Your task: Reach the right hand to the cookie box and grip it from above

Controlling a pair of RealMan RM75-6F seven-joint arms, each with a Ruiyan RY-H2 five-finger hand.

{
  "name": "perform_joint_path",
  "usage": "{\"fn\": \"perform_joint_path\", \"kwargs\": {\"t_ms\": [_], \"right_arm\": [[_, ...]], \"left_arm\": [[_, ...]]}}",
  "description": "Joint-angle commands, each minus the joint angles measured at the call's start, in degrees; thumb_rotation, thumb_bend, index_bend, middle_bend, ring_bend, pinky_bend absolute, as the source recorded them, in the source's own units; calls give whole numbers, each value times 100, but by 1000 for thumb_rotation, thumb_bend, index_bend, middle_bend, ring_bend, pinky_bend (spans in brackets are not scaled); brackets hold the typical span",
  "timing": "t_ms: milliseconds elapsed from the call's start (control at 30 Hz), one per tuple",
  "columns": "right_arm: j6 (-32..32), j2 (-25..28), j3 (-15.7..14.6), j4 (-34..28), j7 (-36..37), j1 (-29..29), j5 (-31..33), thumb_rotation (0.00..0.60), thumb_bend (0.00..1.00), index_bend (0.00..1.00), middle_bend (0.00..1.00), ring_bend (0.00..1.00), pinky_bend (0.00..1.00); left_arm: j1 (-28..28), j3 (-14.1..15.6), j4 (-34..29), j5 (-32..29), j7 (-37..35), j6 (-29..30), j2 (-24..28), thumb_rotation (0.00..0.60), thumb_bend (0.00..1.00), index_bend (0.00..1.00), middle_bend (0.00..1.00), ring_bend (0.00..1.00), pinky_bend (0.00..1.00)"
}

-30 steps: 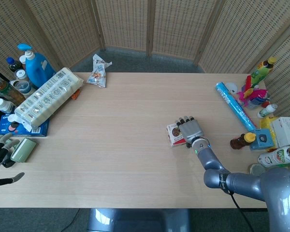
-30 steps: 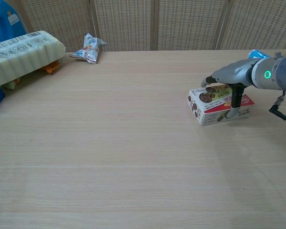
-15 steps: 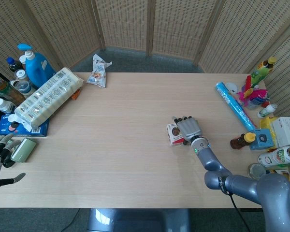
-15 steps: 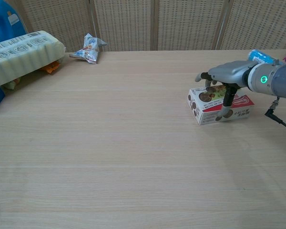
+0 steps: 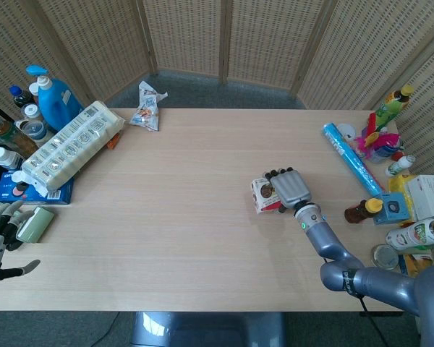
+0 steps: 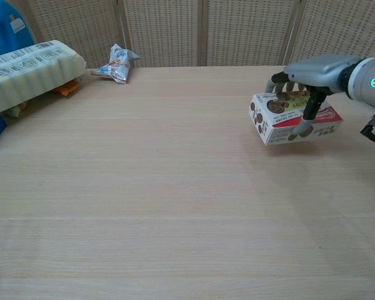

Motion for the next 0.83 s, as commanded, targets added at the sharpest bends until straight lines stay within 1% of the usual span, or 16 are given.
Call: {"fn": "perform_joint_path", "kwargs": {"t_ms": [33,200,300,433,533,633,733,833], "right_arm": [[381,702,181,-932,-260,-77,-118,600,0,391,682,493,613],[711,1526,475,-2133,-710,-17,90,600,0,391,680,493,611],[995,2021,613,-2848,-1314,109,232,600,0,389,680,493,612],[1241,2457,861,-3671,-1745,268,619,600,0,388,680,493,613],[1414,2698,1010,-4109,-2085,431,847,600,0,387,678,493,612],[1580,2827,1151,-4444,-2281,570,1079,600,0,385,676,493,612],[1688,2894,1225,-4650,-2397,675,1291,600,0,381,675,493,612],[1755,2922,1223,-4757,-2491,749,1413,600,0,379,674,493,613]], "left_arm": [[-4,17,-14,37,-9,-7,6,600,0,188,0,0,0],[3,56,-31,134,-57,11,28,600,0,188,0,0,0],[7,78,-38,172,-99,9,47,600,0,188,0,0,0],[31,107,-58,285,-149,82,79,600,0,188,0,0,0],[45,125,-68,346,-180,121,101,600,0,188,0,0,0],[60,146,-84,410,-199,158,118,600,0,188,0,0,0],[74,163,-102,470,-199,196,130,600,0,188,0,0,0],[77,169,-107,481,-190,202,130,600,0,188,0,0,0]]}}
